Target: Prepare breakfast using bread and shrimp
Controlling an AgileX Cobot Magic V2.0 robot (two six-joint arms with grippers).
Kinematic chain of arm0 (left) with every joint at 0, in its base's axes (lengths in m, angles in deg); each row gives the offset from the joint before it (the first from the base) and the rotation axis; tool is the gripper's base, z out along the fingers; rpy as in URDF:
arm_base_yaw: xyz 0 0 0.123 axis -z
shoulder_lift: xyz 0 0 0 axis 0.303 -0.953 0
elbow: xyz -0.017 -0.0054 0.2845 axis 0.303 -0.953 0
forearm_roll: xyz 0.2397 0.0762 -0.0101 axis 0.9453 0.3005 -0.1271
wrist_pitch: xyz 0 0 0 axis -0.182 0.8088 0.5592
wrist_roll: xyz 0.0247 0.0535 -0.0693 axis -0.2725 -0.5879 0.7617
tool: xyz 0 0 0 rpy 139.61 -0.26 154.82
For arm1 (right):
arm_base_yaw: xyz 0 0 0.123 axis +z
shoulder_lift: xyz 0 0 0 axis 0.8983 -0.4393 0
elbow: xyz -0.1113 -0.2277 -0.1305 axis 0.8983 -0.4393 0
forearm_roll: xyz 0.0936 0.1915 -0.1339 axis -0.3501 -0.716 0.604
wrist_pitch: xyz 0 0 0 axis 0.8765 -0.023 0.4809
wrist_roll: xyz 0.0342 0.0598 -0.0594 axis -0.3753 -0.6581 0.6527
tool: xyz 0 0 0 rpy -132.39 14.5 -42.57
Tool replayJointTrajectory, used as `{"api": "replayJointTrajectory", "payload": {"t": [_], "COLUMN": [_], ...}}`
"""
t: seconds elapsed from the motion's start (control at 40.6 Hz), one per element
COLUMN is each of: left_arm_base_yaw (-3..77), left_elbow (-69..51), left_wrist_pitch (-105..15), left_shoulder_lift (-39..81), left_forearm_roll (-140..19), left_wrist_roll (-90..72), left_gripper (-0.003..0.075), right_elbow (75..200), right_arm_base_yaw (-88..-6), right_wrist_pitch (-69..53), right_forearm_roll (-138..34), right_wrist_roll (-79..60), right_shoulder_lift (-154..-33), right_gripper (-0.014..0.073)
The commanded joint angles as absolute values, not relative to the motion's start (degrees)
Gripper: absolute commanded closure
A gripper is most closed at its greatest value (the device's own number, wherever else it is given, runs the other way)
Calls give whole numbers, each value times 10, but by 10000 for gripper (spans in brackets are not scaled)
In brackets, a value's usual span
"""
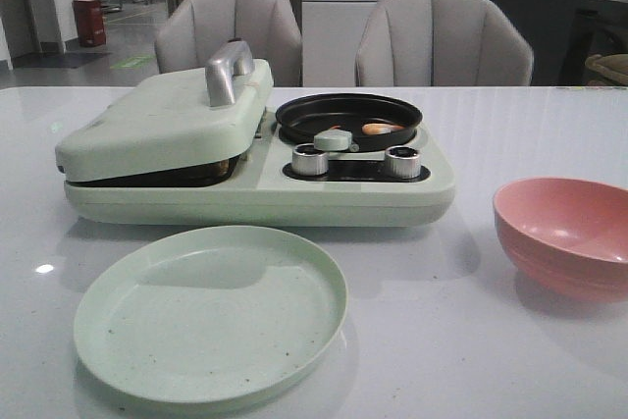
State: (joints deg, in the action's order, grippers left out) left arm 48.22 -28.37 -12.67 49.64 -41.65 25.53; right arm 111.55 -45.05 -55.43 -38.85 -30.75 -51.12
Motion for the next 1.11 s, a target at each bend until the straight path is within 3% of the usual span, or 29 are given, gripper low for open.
{"api": "replayJointTrajectory", "payload": {"t": [0.0, 0.271, 0.616, 0.862, 1.084], "left_arm_base_yaw": [484, 428, 340, 300, 299], "left_elbow": [-269, -327, -571, -641, -681], "left_wrist_pitch": [-168, -203, -445, -485, -594], "left_shoulder_lift": [493, 612, 796, 799, 799], "left_forearm_roll": [-422, -390, -389, -388, -388], "left_wrist_roll": [261, 261, 261, 261, 261], "left_gripper": [619, 619, 619, 619, 619], "right_elbow": [1129, 1129, 1129, 1129, 1129], "right_arm_base_yaw": [-450, -450, -450, -450, -450], "right_wrist_pitch": [-517, -517, -517, -517, -517], "right_forearm_roll": [-387, -387, -387, -387, -387], "right_wrist_roll": [-308, -308, -308, -308, -308], "right_shoulder_lift": [-517, -517, -517, -517, -517], "right_gripper": [559, 559, 559, 559, 559]}}
